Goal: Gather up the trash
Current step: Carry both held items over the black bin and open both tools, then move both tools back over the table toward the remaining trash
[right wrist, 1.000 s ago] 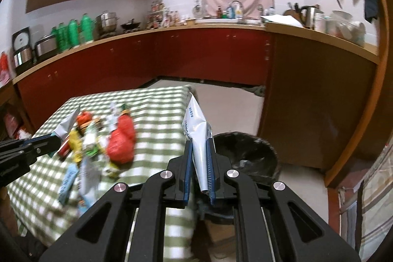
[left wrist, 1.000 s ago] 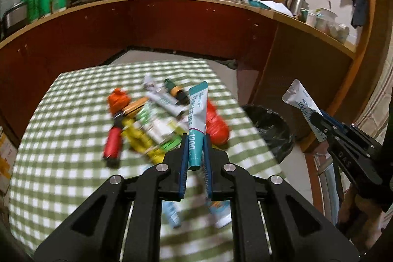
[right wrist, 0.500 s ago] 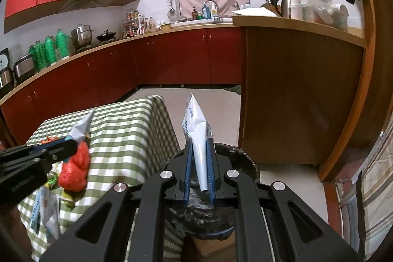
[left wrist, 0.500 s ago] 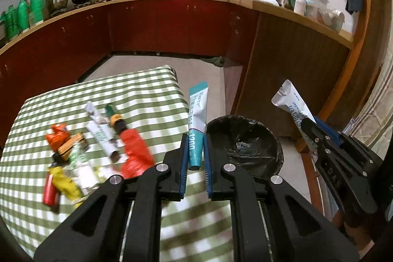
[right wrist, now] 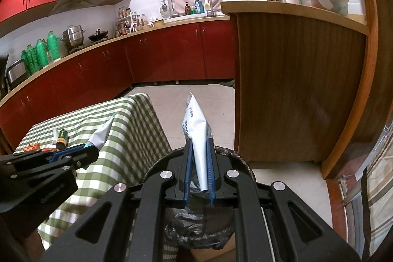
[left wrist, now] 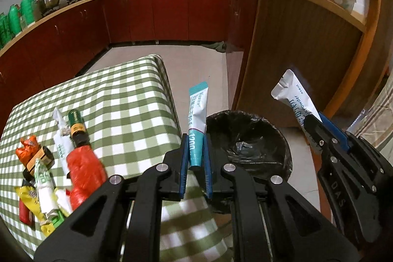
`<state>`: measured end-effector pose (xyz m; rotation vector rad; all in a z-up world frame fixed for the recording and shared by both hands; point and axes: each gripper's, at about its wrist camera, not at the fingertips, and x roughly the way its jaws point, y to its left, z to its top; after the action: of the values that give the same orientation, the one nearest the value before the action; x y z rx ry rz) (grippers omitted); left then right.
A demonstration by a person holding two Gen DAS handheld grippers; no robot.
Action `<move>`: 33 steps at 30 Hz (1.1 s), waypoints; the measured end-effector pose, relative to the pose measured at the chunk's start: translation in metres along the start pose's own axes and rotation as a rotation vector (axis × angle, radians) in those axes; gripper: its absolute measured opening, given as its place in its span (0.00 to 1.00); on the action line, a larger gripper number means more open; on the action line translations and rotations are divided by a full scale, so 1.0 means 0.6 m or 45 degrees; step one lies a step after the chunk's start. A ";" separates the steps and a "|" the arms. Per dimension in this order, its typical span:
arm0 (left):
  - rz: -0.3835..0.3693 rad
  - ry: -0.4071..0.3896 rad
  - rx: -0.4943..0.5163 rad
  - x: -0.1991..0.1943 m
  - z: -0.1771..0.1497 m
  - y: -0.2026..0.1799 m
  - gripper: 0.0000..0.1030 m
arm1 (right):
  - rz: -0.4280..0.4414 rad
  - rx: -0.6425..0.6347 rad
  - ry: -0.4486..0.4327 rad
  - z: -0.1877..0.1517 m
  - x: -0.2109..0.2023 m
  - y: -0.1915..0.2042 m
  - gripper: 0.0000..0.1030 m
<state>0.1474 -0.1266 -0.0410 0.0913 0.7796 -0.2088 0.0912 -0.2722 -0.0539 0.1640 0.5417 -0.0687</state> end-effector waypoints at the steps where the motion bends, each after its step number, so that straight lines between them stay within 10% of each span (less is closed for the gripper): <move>1: 0.007 0.001 0.006 0.006 0.003 -0.004 0.11 | 0.000 0.002 0.001 0.000 0.003 -0.002 0.12; 6: 0.025 0.022 0.004 0.032 0.009 -0.016 0.15 | 0.002 0.013 0.013 0.004 0.022 -0.012 0.19; 10: 0.034 0.040 -0.006 0.043 0.005 -0.012 0.47 | -0.020 0.037 0.035 -0.001 0.040 -0.017 0.29; 33: 0.056 -0.019 -0.061 -0.093 -0.046 0.091 0.63 | -0.107 -0.024 -0.006 -0.010 -0.074 0.046 0.77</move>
<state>0.1017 -0.0607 -0.0208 0.0617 0.7666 -0.1487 0.0533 -0.2428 -0.0322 0.1227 0.5441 -0.1455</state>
